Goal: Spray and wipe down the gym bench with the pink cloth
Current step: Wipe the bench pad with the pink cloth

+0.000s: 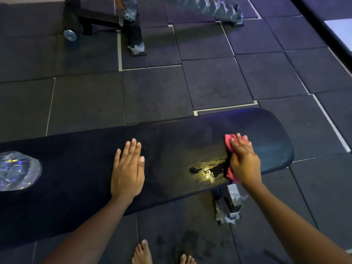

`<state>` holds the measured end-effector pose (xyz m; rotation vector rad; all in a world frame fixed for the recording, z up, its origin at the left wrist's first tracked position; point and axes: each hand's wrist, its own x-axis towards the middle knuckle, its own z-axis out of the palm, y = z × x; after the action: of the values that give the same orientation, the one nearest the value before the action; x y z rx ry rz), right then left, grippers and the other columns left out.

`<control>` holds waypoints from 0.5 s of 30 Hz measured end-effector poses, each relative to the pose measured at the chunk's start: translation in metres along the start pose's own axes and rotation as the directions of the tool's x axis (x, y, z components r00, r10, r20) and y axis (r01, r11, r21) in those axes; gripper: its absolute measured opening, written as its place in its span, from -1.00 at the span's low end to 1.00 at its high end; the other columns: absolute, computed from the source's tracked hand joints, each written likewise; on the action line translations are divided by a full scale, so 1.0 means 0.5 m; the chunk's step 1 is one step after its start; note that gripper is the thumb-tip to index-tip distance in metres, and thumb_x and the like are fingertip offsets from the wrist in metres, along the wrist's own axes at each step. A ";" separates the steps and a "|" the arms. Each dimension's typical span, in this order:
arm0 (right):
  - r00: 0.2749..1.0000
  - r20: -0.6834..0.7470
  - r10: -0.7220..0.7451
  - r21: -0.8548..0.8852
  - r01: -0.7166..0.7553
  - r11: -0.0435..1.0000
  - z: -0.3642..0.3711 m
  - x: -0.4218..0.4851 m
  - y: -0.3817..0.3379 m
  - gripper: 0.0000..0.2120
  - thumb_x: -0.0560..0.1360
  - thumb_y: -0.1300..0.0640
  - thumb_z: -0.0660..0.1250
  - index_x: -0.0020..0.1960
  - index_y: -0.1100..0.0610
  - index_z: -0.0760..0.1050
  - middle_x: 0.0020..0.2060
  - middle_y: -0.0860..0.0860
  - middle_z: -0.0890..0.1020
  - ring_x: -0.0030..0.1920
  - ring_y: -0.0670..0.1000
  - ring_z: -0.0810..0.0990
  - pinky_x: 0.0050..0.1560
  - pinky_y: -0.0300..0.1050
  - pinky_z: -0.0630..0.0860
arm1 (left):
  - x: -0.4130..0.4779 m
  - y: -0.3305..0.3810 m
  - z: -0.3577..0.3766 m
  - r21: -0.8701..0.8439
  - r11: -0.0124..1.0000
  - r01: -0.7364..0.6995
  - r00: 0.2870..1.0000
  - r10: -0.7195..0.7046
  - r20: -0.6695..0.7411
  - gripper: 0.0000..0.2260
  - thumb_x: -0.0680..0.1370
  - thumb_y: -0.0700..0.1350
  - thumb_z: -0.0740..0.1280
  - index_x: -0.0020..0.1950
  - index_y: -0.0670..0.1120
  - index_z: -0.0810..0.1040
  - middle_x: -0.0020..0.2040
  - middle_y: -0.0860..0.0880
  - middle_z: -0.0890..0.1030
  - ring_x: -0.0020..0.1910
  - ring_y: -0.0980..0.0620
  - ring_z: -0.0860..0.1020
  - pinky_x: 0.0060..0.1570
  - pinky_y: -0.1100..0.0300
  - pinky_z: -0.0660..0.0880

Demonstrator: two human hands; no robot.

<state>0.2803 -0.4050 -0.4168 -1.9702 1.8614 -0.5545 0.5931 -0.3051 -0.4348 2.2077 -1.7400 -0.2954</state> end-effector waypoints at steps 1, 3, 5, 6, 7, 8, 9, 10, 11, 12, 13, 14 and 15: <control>0.996 -0.055 0.069 0.062 -0.065 0.996 0.008 -0.004 -0.004 -0.52 0.48 0.41 0.23 0.36 0.14 0.48 0.42 0.10 0.42 0.50 0.12 0.26 0.51 0.06 0.19 | 0.000 0.000 0.001 0.003 1.000 0.004 1.000 -0.004 0.000 -0.50 0.64 0.03 -0.13 0.49 -0.17 0.23 0.52 -0.06 0.22 0.53 0.02 0.11 0.52 -0.04 0.03; 0.961 -0.140 0.239 0.321 -0.185 0.929 0.011 -0.005 -0.016 -0.55 0.48 0.40 0.19 0.30 0.14 0.53 0.33 0.13 0.53 0.42 0.08 0.40 0.44 -0.01 0.32 | 0.000 0.000 0.003 0.012 1.000 0.008 1.000 -0.008 0.000 -0.50 0.64 0.03 -0.13 0.49 -0.17 0.23 0.52 -0.05 0.23 0.53 0.02 0.11 0.51 -0.04 0.04; 0.925 -0.130 0.357 0.589 -0.218 0.778 -0.010 0.005 -0.029 -0.55 0.47 0.39 0.15 0.26 0.11 0.56 0.16 0.12 0.64 0.22 0.08 0.57 0.29 -0.02 0.46 | 0.001 -0.003 0.004 0.010 1.000 0.004 1.000 -0.004 0.001 -0.50 0.64 0.03 -0.13 0.49 -0.17 0.24 0.52 -0.05 0.23 0.53 0.02 0.11 0.51 -0.04 0.04; 0.931 -0.121 0.345 0.656 -0.186 0.732 -0.028 0.014 -0.035 -0.55 0.47 0.39 0.14 0.25 0.11 0.56 0.15 0.11 0.64 0.20 0.09 0.59 0.29 0.04 0.47 | 0.001 -0.004 0.004 0.008 1.000 0.003 1.000 -0.003 0.000 -0.50 0.64 0.03 -0.13 0.49 -0.17 0.25 0.52 -0.06 0.23 0.53 0.02 0.11 0.51 -0.04 0.04; 0.950 -0.113 0.291 0.681 -0.139 0.719 -0.051 0.025 -0.038 -0.56 0.47 0.39 0.13 0.25 0.13 0.55 0.17 0.12 0.63 0.25 0.11 0.58 0.34 0.11 0.44 | 0.001 -0.005 0.004 0.007 1.000 0.002 1.000 -0.002 -0.002 -0.50 0.64 0.03 -0.13 0.49 -0.17 0.25 0.52 -0.06 0.23 0.53 0.02 0.11 0.51 -0.04 0.04; 0.972 -0.111 0.207 0.665 -0.082 0.742 -0.076 0.035 -0.039 -0.55 0.47 0.38 0.12 0.27 0.15 0.54 0.22 0.13 0.61 0.31 0.11 0.53 0.41 0.12 0.37 | -0.001 -0.005 0.005 0.005 1.000 0.001 1.000 -0.001 -0.005 -0.50 0.64 0.03 -0.13 0.48 -0.17 0.25 0.51 -0.06 0.24 0.53 0.01 0.12 0.51 -0.04 0.03; 0.988 -0.111 0.106 0.611 -0.016 0.791 -0.102 0.043 -0.040 -0.54 0.46 0.36 0.11 0.29 0.14 0.53 0.27 0.12 0.58 0.37 0.07 0.48 0.47 0.07 0.29 | -0.002 -0.005 0.005 -0.001 1.000 0.000 1.000 0.000 -0.005 -0.50 0.64 0.03 -0.13 0.48 -0.17 0.25 0.51 -0.06 0.24 0.53 0.01 0.12 0.51 -0.04 0.03; 0.995 -0.103 -0.006 0.534 0.060 0.843 -0.127 0.049 -0.038 -0.51 0.45 0.33 0.11 0.31 0.10 0.51 0.31 0.06 0.54 0.42 0.00 0.42 0.51 -0.04 0.21 | -0.002 -0.005 0.005 -0.007 1.000 0.000 1.000 0.000 -0.005 -0.50 0.64 0.03 -0.13 0.48 -0.17 0.25 0.51 -0.06 0.23 0.53 0.01 0.11 0.52 -0.04 0.03; 0.991 -0.077 -0.112 0.458 0.135 0.879 -0.148 0.052 -0.037 -0.48 0.44 0.31 0.10 0.34 0.06 0.48 0.35 -0.03 0.50 0.45 -0.09 0.35 0.52 -0.15 0.14 | -0.003 -0.004 0.004 -0.011 1.000 0.002 1.000 -0.002 -0.006 -0.50 0.64 0.03 -0.13 0.49 -0.17 0.25 0.52 -0.06 0.23 0.53 0.02 0.11 0.52 -0.03 0.02; 0.980 -0.026 -0.195 0.396 0.189 0.898 -0.161 0.051 -0.037 -0.45 0.43 0.29 0.10 0.38 0.01 0.43 0.39 -0.11 0.44 0.48 -0.16 0.27 0.52 -0.24 0.07 | -0.002 -0.005 0.004 -0.013 1.000 0.004 1.000 -0.004 -0.009 -0.51 0.64 0.03 -0.13 0.49 -0.17 0.25 0.52 -0.06 0.23 0.53 0.02 0.11 0.52 -0.03 0.02; 0.969 0.062 -0.241 0.350 0.205 0.914 -0.166 0.046 -0.043 -0.42 0.42 0.26 0.11 0.42 -0.04 0.38 0.43 -0.15 0.37 0.52 -0.17 0.17 0.51 -0.29 0.02 | -0.002 -0.004 0.004 -0.015 1.000 0.005 1.000 -0.005 -0.011 -0.51 0.64 0.03 -0.12 0.49 -0.17 0.25 0.52 -0.06 0.23 0.53 0.02 0.11 0.52 -0.03 0.02; 0.950 0.185 -0.252 0.318 0.185 0.930 -0.160 0.035 -0.051 -0.39 0.42 0.24 0.14 0.45 -0.07 0.32 0.47 -0.13 0.30 0.55 -0.11 0.07 0.51 -0.30 -0.05 | -0.001 -0.003 0.004 -0.014 1.000 0.005 1.000 -0.006 -0.011 -0.51 0.64 0.03 -0.12 0.49 -0.16 0.25 0.52 -0.06 0.23 0.53 0.02 0.11 0.52 -0.03 0.02; 0.911 0.321 -0.259 0.283 0.169 0.944 -0.144 0.018 -0.061 -0.37 0.42 0.19 0.16 0.48 -0.07 0.25 0.51 -0.08 0.21 0.57 -0.04 -0.03 0.54 -0.22 -0.12 | -0.001 -0.003 0.004 -0.013 1.000 0.007 1.000 -0.007 -0.010 -0.51 0.64 0.03 -0.12 0.49 -0.16 0.25 0.52 -0.06 0.23 0.53 0.02 0.11 0.52 -0.03 0.01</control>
<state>0.2691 -0.4125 -0.3393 -1.9620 1.2994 -0.4339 0.5934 -0.3044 -0.4369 2.2027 -1.7210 -0.2952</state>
